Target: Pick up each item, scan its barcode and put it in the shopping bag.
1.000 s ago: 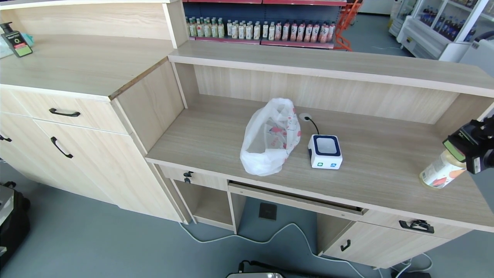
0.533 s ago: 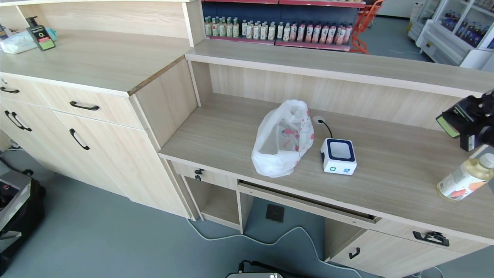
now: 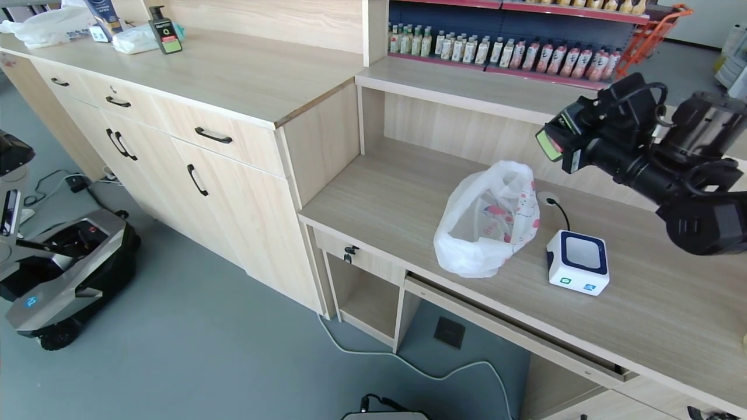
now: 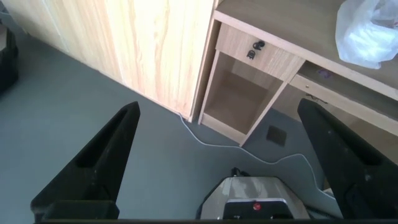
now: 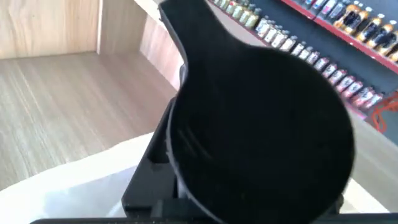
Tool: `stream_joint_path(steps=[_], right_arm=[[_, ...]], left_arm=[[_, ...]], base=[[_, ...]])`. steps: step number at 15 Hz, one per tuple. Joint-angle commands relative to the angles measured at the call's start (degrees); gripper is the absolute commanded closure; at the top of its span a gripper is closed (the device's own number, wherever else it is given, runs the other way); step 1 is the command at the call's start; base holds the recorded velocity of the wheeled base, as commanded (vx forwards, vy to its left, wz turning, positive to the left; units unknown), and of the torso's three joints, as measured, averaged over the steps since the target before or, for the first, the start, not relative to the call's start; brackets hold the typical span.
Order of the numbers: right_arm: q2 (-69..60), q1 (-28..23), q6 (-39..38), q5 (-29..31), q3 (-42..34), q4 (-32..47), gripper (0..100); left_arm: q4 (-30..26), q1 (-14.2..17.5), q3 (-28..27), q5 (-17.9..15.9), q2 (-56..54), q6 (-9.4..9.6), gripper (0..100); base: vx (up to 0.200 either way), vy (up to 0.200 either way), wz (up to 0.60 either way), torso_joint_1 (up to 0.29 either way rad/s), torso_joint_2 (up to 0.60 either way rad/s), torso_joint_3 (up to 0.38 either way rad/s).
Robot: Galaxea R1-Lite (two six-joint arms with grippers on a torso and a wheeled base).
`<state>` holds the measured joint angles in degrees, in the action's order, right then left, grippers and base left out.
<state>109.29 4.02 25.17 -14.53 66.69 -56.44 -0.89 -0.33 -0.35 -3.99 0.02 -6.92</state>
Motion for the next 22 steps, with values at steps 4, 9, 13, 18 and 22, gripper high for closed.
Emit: stream_joint_path(steps=[4,9,13,18,22], right_arm=[[15.6,6.2,-7.1,0.3,6.0,5.7,100],[21.0,6.2,-7.2,0.3,9.9,6.3,100],[23.4,5.8,-7.2,0.3,11.8,8.2,100],[26.2,6.1,-8.1,0.3,13.2,7.9,100],[28.0,5.7,-8.1,0.4,13.2,7.8,100]], left_arm=[[0.0,0.0,0.0,0.0,0.0,-0.02,0],[0.0,0.0,0.0,0.0,0.0,-0.02,0],[0.0,0.0,0.0,-0.1,0.0,-0.02,0],[0.0,0.0,0.0,0.0,0.0,-0.02,0],[0.0,0.0,0.0,0.0,0.0,-0.02,0]], base=[[0.0,0.0,0.0,0.0,0.0,0.0],[0.0,0.0,0.0,0.0,0.0,0.0],[0.0,0.0,0.0,0.0,0.0,0.0],[0.0,0.0,0.0,0.0,0.0,0.0],[0.0,0.0,0.0,0.0,0.0,0.0]])
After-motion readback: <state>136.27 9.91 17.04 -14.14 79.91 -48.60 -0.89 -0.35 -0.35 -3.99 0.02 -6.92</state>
